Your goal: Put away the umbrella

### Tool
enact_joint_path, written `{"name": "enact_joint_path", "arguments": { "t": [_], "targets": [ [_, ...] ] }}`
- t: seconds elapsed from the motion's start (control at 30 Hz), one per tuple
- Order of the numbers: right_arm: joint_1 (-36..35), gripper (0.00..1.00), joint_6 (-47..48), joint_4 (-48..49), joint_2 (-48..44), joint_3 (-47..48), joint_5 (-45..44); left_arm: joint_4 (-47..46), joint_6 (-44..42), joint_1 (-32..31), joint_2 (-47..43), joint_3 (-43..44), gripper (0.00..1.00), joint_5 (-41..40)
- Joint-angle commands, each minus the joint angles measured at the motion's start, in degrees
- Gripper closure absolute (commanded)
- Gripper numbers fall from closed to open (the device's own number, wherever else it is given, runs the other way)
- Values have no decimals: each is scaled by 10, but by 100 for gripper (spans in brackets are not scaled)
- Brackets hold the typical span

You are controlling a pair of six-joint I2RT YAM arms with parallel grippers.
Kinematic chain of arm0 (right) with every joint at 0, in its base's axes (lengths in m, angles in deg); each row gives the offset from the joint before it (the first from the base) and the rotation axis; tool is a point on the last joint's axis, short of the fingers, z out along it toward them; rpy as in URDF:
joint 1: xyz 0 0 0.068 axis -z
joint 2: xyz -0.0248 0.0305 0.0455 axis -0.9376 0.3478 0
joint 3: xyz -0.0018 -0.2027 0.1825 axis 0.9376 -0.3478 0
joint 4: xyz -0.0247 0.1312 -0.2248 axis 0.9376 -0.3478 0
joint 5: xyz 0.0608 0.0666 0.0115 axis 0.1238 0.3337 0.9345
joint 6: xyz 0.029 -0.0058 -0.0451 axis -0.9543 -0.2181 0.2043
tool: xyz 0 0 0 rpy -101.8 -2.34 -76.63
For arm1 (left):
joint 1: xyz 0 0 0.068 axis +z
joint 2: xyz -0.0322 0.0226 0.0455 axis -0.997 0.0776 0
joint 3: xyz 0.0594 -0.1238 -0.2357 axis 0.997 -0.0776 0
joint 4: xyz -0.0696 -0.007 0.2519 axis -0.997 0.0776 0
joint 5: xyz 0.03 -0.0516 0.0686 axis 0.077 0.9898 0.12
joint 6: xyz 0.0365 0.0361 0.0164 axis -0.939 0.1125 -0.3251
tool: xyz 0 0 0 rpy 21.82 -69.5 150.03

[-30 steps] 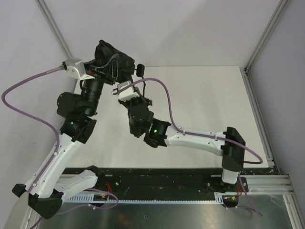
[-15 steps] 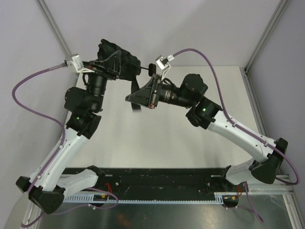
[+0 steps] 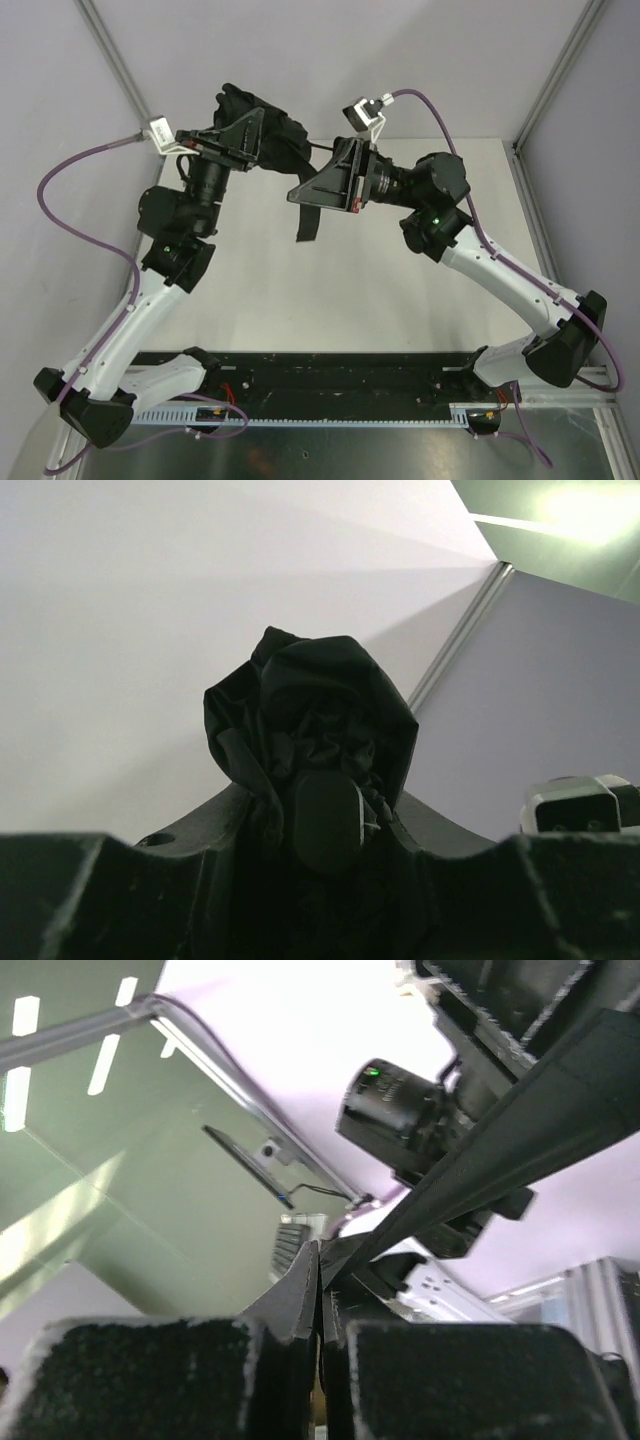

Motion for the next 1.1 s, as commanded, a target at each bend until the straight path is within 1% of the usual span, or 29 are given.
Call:
{"name": "enact_joint_path", "arguments": {
  "t": [0.0,0.07,0.17,0.27,0.37,0.47,0.6,0.63,0.73,0.83,0.9,0.93,0.97,1.0,1.07],
  "targets": [
    [-17,100,-154,212,6,10,21,-49,26,4,-9,3,100,-46],
    [-23,100,-217,299,30,10,7,-50,40,4,-3,9,100,-55],
    [-44,100,-265,366,59,10,-14,-51,49,4,5,22,100,-62],
    [-57,100,-276,376,79,8,-22,-51,52,4,9,33,100,-63],
    [-37,100,-248,340,71,-28,-25,-51,69,6,-5,31,100,-50],
    [-11,100,-175,255,42,-80,-40,-51,100,7,-31,19,100,-50],
    [6,100,-12,73,2,-104,-73,-43,117,7,-61,23,100,-38],
    [10,100,16,40,-3,-105,-78,-36,125,7,-66,26,100,-34],
    [23,100,83,-21,-7,-106,-97,-22,150,8,-77,31,100,-20],
    [40,100,131,-68,-2,-93,-85,-8,154,7,-79,36,100,-8],
    [45,99,178,-127,1,-67,-69,-2,140,7,-77,36,100,-6],
    [41,97,221,-178,-2,-49,-74,0,131,7,-76,35,100,-8],
    [26,96,273,-237,-6,-29,-102,1,118,7,-74,34,100,-10],
    [3,97,330,-305,-11,-7,-143,2,107,7,-71,33,100,-12],
    [-46,99,428,-415,-16,39,-254,2,83,7,-64,33,100,-17]
  ]
}}
